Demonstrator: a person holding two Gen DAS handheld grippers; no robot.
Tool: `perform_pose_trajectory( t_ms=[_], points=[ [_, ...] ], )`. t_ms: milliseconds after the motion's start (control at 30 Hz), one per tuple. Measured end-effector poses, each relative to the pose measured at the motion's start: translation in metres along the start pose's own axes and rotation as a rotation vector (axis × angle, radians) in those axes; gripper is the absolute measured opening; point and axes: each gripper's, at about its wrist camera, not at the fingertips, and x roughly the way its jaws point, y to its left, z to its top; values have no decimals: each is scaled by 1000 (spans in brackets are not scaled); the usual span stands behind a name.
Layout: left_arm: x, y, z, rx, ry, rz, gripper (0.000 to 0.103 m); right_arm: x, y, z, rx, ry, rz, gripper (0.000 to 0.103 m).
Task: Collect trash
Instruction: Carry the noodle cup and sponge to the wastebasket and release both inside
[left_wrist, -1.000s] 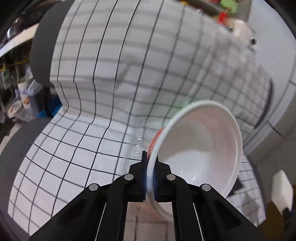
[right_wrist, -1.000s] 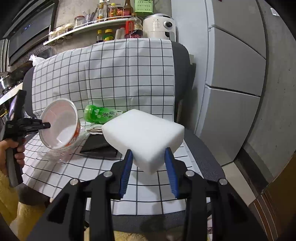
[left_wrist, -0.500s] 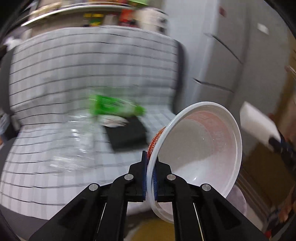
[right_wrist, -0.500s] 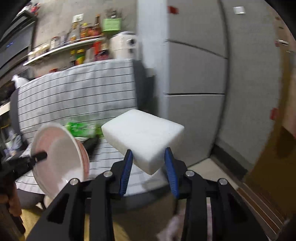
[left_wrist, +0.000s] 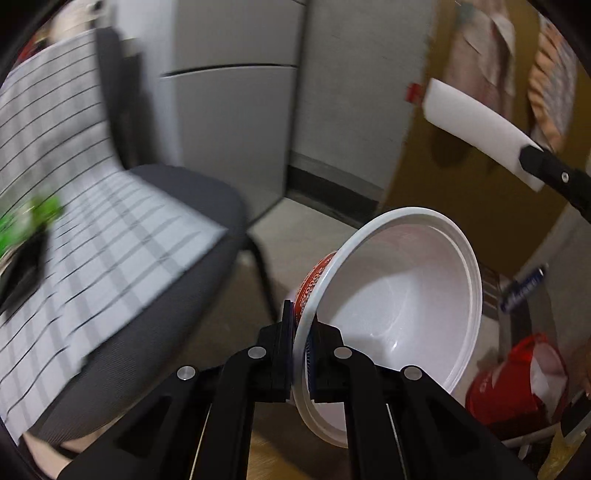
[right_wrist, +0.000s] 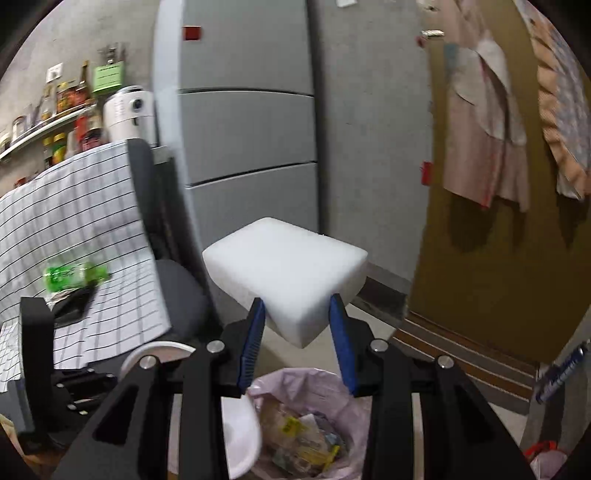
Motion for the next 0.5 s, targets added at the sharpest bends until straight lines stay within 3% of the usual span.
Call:
perform_pose_trajectory(
  t_ms=[133,233,500],
  points=[
    [33,-24,12,39,28,-57,17,2,-26,-3,39,2,-28,36],
    [53,-29,15,52,56,-50,29,3,-36,-9,49,15,-43,36],
    [55,-21,14,38,49,-101,32,18,-33,-18,45,52,-48,36]
  ],
)
